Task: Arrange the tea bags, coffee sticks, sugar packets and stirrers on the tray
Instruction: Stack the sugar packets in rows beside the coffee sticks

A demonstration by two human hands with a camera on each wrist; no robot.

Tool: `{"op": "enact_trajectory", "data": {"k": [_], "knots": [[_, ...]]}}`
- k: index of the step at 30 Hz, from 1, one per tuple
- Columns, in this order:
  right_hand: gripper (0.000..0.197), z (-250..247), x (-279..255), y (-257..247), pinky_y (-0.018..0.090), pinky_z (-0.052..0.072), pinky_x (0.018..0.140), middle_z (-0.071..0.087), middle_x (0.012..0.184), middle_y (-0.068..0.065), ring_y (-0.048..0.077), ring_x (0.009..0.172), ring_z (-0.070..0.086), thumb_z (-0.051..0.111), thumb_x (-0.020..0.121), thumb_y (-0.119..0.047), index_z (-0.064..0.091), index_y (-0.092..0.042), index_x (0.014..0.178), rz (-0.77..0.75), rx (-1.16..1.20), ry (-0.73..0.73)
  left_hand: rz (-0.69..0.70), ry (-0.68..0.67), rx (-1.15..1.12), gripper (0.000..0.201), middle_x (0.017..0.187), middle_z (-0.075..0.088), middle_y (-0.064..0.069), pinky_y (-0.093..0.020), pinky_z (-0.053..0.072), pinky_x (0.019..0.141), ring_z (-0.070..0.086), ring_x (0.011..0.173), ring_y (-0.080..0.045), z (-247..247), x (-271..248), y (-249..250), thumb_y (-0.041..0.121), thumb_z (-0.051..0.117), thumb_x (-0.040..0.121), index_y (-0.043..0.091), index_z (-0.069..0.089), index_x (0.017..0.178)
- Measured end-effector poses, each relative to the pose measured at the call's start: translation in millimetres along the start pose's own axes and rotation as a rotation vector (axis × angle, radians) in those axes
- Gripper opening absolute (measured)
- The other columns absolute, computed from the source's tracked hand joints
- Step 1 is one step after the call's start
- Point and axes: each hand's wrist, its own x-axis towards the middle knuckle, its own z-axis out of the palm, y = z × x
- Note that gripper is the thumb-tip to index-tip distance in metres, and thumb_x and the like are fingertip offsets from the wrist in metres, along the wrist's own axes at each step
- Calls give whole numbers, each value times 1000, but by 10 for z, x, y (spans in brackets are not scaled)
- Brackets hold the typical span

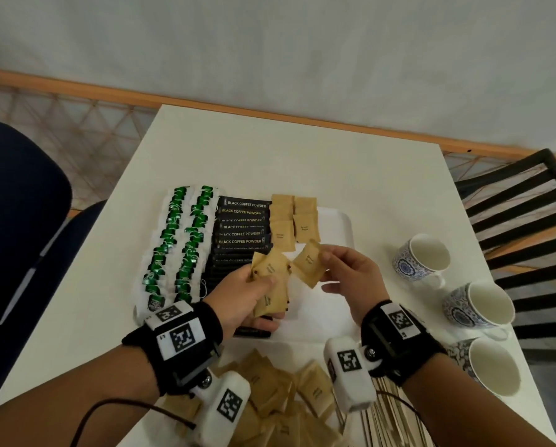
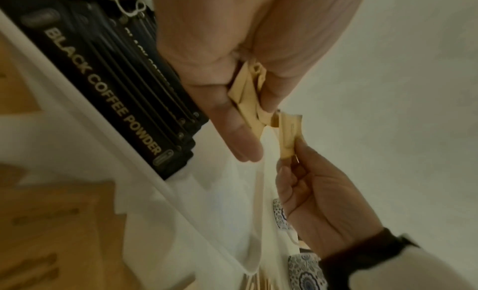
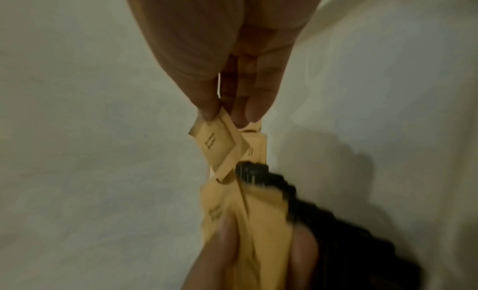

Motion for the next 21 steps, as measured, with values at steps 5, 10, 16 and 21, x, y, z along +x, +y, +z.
{"op": "enact_trajectory", "data": {"k": [5, 10, 16, 21], "knots": [[27, -125, 479, 84, 17, 46, 59, 69, 83, -5, 8, 71, 60, 55, 91, -4, 69, -28, 90, -61, -312, -18, -40, 16, 11, 23, 106, 68, -18, -30, 57, 52, 70, 80, -28, -171, 103, 56, 24, 51, 98, 14, 56, 118], [30, -109, 857, 54, 31, 51, 71, 65, 73, -3, 15, 73, 62, 61, 84, -7, 66, -36, 89, -132, -421, -10, -30, 31, 9, 25, 97, 72, -9, -30, 56, 49, 71, 75, -23, -230, 205, 101, 22, 64, 90, 14, 61, 113], [27, -34, 1119, 41, 45, 57, 77, 64, 66, -7, 22, 74, 66, 65, 78, -10, 67, -34, 91, -171, -421, 48, -27, 44, 30, 25, 92, 74, -5, -29, 56, 49, 70, 72, -18, -231, 356, 116, 14, 68, 86, 17, 63, 110], [25, -17, 1243, 73, 47, 57, 76, 67, 69, -4, 24, 76, 68, 67, 78, -11, 67, -33, 90, -162, -398, 74, -30, 33, 44, 25, 95, 73, -7, -29, 56, 50, 69, 73, -18, -203, 454, 121, 12, 69, 85, 16, 63, 109]]}}
